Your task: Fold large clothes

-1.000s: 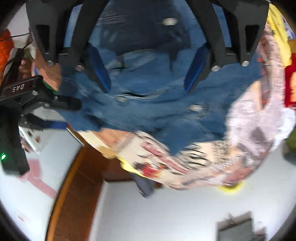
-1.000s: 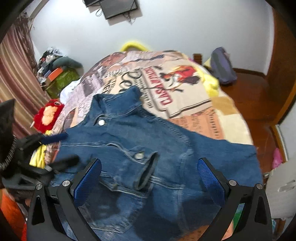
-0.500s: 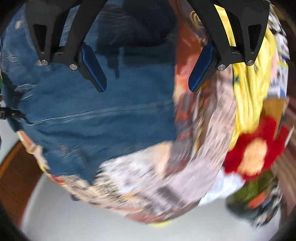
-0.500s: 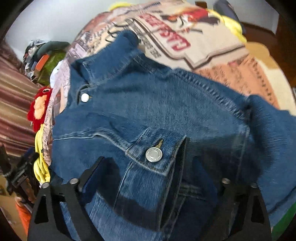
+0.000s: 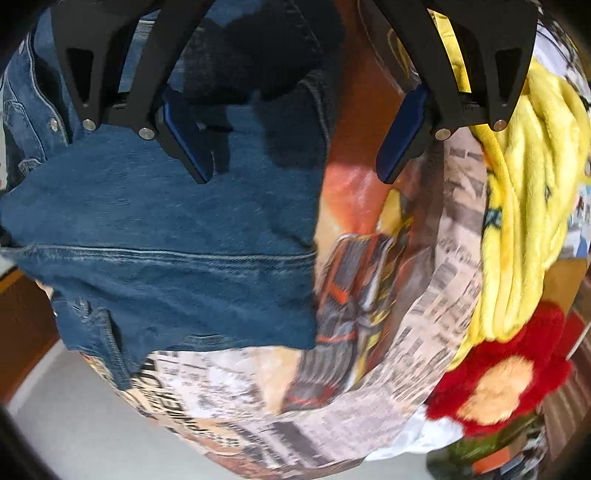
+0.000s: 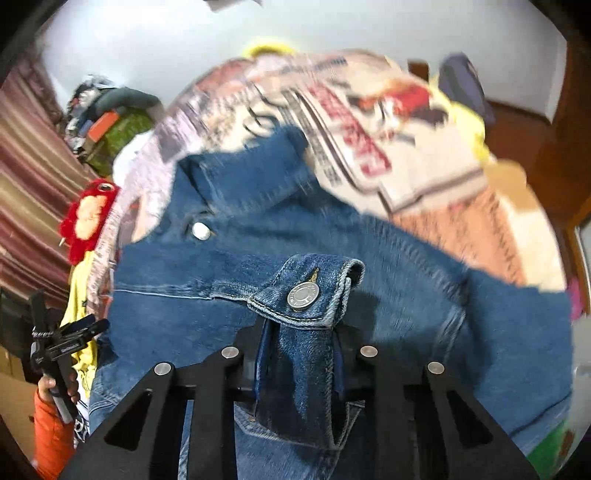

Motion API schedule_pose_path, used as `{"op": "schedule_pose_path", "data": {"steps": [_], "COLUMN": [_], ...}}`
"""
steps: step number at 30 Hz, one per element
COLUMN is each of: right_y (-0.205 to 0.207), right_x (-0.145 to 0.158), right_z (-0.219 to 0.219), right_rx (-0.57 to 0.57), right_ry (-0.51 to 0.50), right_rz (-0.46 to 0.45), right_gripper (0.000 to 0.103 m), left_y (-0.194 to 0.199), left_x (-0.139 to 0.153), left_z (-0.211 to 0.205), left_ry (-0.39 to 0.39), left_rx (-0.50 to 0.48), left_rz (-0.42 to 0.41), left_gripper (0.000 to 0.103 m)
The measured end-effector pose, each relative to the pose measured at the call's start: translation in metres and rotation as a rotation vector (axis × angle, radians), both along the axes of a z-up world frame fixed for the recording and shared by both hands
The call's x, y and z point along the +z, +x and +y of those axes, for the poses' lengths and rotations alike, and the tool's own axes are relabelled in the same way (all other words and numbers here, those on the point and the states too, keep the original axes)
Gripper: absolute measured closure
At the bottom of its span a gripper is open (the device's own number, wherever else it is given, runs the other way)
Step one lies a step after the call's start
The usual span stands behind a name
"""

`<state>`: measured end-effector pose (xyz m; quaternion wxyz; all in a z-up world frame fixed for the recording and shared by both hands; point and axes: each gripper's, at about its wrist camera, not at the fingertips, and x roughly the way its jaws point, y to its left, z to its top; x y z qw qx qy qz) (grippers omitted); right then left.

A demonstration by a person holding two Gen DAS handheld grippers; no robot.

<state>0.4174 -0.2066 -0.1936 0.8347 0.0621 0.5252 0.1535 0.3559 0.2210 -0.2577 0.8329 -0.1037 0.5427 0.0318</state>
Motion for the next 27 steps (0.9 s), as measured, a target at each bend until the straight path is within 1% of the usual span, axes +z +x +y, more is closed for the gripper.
{"op": "schedule_pose_path", "data": {"steps": [3,6,8,11,14,16,18,20,21,22,24,25,27], "right_y": [-0.009,-0.015,-0.015,-0.016,-0.017,-0.018,-0.021,-0.023,-0.025,-0.027,-0.032,-0.034,-0.039], "right_x": [0.022,0.026,0.018,-0.005,-0.029,-0.040,-0.048,-0.053,-0.054,-0.055,-0.054,-0.052,-0.046], "right_z": [0.000,-0.007,-0.011,-0.017,-0.024,-0.024,-0.019,-0.012,-0.010,-0.008,-0.006,-0.007,-0.010], "right_rx": [0.018,0.025,0.021,0.016,0.000,0.004,0.027,0.050,0.054,0.055,0.066,0.070,0.075], "right_ry": [-0.056,-0.099,-0.134,-0.176,-0.181,-0.195,-0.239,-0.325,-0.365,-0.419,-0.478,-0.490,-0.473], "right_rz": [-0.079,-0.103,-0.096,-0.054,-0.002,0.014,0.018,0.005,-0.008,-0.032,-0.073,-0.084,-0.086], "right_gripper": [0.079,0.078,0.078,0.078,0.078,0.078,0.074,0.061,0.048,0.038,0.029,0.029,0.029], "left_y": [0.004,0.009,0.013,0.016,0.017,0.017,0.019,0.019,0.018,0.017,0.015,0.013,0.011], "left_x": [0.008,0.008,0.004,-0.005,-0.011,-0.013,-0.017,-0.021,-0.023,-0.024,-0.025,-0.025,-0.022], "left_z": [-0.013,-0.027,-0.035,-0.042,-0.045,-0.042,-0.040,-0.039,-0.038,-0.038,-0.037,-0.037,-0.036], "left_ry": [0.005,0.002,0.002,0.002,0.008,-0.002,-0.002,0.008,0.016,0.020,0.018,0.016,0.022], "left_rx": [-0.035,-0.068,-0.088,-0.103,-0.104,-0.096,-0.085,-0.079,-0.077,-0.073,-0.064,-0.060,-0.046], "left_rz": [-0.019,-0.021,-0.013,0.006,0.011,0.015,0.024,0.031,0.030,0.027,0.024,0.024,0.031], "left_gripper": [0.013,0.013,0.013,0.013,0.013,0.013,0.013,0.012,0.011,0.011,0.010,0.010,0.011]}}
